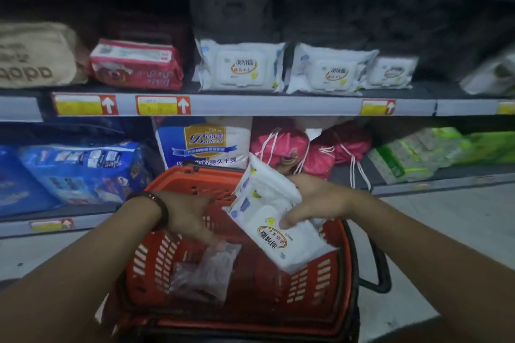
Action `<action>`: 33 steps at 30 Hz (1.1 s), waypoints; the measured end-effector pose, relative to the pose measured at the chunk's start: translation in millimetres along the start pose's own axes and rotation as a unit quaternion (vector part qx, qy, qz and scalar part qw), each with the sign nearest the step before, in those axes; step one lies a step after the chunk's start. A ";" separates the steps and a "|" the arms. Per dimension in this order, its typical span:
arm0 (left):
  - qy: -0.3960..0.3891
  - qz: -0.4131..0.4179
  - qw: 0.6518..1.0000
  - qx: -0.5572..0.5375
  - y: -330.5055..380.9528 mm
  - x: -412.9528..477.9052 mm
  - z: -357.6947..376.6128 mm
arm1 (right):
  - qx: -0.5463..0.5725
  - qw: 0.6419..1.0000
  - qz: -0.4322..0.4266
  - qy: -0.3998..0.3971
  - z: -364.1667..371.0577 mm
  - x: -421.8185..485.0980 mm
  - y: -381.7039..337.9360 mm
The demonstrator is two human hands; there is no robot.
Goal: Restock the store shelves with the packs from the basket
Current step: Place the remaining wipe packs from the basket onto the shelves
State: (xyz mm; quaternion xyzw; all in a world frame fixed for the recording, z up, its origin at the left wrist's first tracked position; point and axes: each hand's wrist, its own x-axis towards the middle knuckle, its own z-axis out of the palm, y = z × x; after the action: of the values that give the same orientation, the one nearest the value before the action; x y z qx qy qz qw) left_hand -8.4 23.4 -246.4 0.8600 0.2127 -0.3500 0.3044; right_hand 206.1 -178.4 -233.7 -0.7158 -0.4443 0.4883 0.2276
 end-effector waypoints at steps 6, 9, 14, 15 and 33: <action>0.026 0.193 0.954 -0.229 23.1 -11.4 9.7 | 0.256 0.959 -0.071 0.094 15.4 -27.9 -12.6; 0.009 0.255 0.874 -0.413 42.9 -16.3 24.5 | 0.356 0.926 -0.079 0.100 19.2 -18.0 -20.3; 0.022 0.300 0.696 -0.651 61.8 -15.1 32.2 | 0.405 0.895 -0.101 0.157 21.6 -12.3 -39.7; 0.028 0.308 0.681 -0.664 65.5 -15.6 32.6 | 0.405 0.892 -0.104 0.170 21.8 -12.6 -44.6; 0.298 0.177 0.677 -0.650 74.4 -11.8 18.1 | -0.238 0.893 -0.174 0.340 16.9 -32.6 -53.0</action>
State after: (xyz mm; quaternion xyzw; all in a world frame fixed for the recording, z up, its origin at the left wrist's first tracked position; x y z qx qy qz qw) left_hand 18.3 -44.5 -220.3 0.5261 0.3094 0.2112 0.7634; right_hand 164.7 -181.7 -184.3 -0.7820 -0.5604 0.0475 0.2687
